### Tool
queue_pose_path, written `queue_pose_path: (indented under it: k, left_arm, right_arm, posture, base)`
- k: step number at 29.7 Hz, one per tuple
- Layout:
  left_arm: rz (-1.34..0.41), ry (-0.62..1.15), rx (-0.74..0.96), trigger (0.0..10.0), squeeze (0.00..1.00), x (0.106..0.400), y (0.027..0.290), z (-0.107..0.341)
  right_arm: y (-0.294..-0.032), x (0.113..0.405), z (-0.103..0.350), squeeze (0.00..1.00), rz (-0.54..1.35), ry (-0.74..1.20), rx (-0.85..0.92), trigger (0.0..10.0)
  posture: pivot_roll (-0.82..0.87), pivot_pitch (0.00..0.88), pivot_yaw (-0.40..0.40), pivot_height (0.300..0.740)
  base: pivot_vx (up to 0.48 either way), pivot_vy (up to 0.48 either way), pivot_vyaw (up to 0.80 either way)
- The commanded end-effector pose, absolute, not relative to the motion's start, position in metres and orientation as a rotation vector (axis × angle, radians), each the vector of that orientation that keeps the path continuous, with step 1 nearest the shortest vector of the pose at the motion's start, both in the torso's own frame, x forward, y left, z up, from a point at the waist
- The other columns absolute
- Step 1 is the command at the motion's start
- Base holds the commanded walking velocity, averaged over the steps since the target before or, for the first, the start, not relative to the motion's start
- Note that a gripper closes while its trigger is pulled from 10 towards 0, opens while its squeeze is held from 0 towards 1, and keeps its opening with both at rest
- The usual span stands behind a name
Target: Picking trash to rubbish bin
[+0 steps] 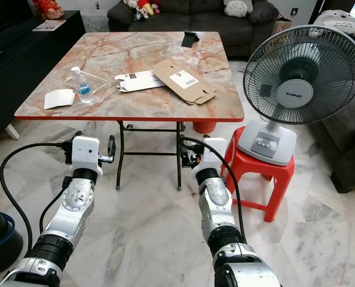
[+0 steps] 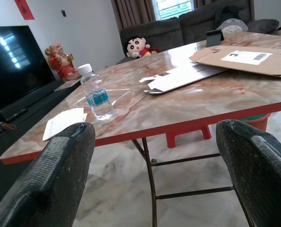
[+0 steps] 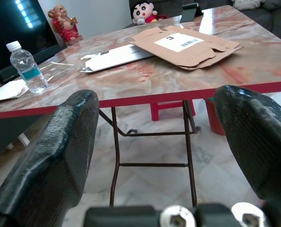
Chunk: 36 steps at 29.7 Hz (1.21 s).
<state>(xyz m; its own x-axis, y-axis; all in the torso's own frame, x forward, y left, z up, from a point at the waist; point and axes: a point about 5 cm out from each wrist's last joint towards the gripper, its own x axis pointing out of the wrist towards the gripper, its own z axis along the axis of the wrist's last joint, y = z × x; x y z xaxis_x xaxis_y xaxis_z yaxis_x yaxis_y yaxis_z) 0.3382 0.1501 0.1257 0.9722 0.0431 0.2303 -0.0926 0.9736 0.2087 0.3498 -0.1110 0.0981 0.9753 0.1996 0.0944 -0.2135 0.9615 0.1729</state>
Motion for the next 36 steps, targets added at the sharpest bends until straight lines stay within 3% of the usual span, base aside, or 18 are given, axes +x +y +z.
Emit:
queue_pose_path:
  k: [1,5,6,36]
  left_arm:
    - [0.064,-0.227,0.216,10.0,0.0,0.339,0.149,0.128]
    - [0.063,-0.227,0.206,10.0,0.0,0.339,0.148,0.129]
    - [0.061,-0.226,0.203,10.0,0.0,0.339,0.148,0.129]
    - [0.066,-0.218,0.18,10.0,0.0,0.338,0.147,0.13]
  right_arm:
    - [-0.107,0.353,0.108,1.0,0.224,-0.108,0.179,10.0]
    - [-0.106,0.354,0.11,1.0,0.232,-0.116,0.167,10.0]
    - [-0.105,0.354,0.111,0.0,0.237,-0.119,0.166,10.0]
    - [-0.094,0.353,0.115,0.0,0.309,-0.137,0.167,10.0]
  posture:
    - [0.02,0.057,0.017,0.74]
    - [0.02,0.058,0.017,0.74]
    - [0.02,0.058,0.017,0.74]
    - [0.01,0.035,0.018,0.74]
  base:
    - [0.0,0.0,0.0]
    - [0.0,0.0,0.0]
    - [0.0,0.0,0.0]
    - [0.312,0.0,0.0]
